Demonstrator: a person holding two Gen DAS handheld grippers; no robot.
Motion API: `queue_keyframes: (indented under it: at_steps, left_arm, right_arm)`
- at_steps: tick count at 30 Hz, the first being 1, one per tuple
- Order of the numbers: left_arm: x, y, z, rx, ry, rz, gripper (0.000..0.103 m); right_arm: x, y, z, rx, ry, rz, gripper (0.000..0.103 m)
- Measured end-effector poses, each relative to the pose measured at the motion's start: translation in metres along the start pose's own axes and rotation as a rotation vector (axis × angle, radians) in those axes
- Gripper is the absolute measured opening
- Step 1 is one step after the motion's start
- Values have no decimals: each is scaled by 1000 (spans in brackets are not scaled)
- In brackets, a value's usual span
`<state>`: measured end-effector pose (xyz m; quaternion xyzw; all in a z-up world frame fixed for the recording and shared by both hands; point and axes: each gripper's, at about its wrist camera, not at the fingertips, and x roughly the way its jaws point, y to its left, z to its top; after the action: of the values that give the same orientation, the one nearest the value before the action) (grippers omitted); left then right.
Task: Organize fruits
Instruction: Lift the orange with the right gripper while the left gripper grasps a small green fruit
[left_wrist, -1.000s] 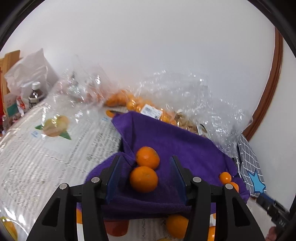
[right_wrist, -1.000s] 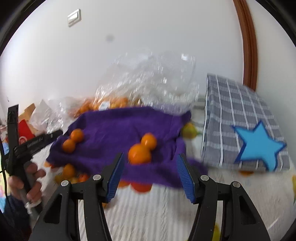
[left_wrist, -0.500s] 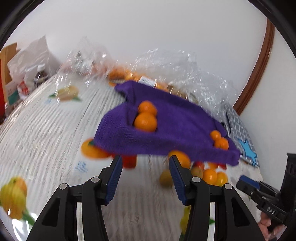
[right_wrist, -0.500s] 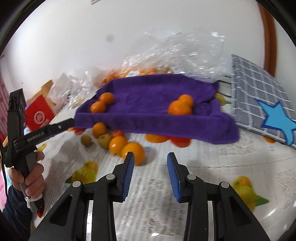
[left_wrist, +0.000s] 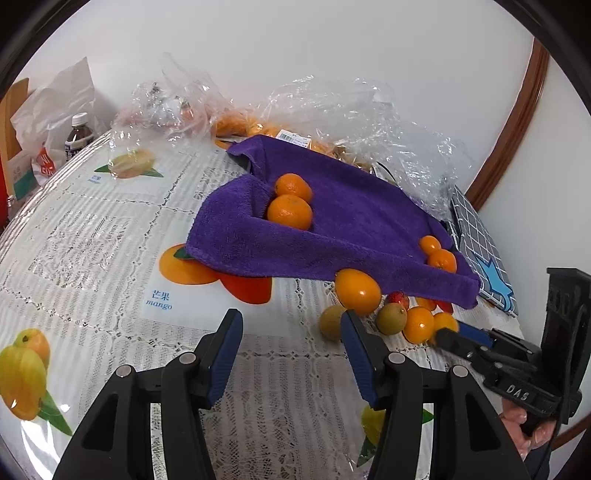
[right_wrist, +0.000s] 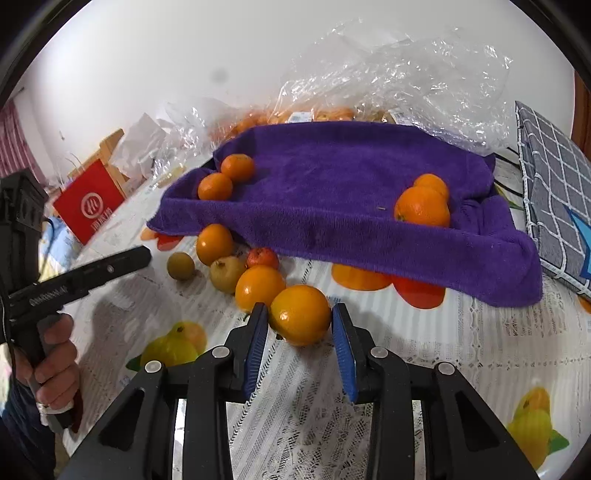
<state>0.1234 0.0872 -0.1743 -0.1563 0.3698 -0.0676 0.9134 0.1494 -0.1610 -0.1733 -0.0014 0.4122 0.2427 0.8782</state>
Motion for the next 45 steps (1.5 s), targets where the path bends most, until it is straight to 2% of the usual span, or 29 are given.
queue_keyframes:
  at_steps: [5, 9, 11, 16, 22, 27, 29, 31, 32, 35, 45]
  left_arm:
    - [1, 0, -1, -1, 5, 7, 53]
    - [4, -2, 0, 6, 16, 1, 53]
    - [4, -4, -1, 17, 19, 0, 53]
    - [5, -10, -2, 47, 25, -5, 53]
    - [7, -11, -2, 53, 34, -5, 53]
    - [19, -21, 2, 84, 66, -52, 53]
    - [29, -29, 3, 111, 97, -38, 53]
    - [32, -36, 4, 147, 101, 7, 42]
    - [34, -40, 3, 163, 109, 30, 32]
    - [35, -43, 2, 173, 107, 58, 25]
    - [27, -25, -1, 99, 99, -1, 25]
  right_arm:
    - [-26, -20, -4, 11, -92, -109, 35]
    - [-18, -46, -8, 63, -14, -146, 36]
    - [-16, -53, -10, 86, 10, -148, 36]
    - [-16, -45, -9, 43, 7, -178, 35]
    - [-25, -46, -11, 56, -47, -175, 35]
    - [-27, -53, -12, 104, -61, -191, 35]
    - [-29, -53, -12, 108, -71, -193, 35]
    - [-33, -54, -13, 114, -87, -186, 35]
    - [-34, -54, -14, 117, -93, -182, 35]
    - [-36, -55, -14, 121, -104, -161, 35]
    - [-38, -51, -16, 102, -113, -170, 35]
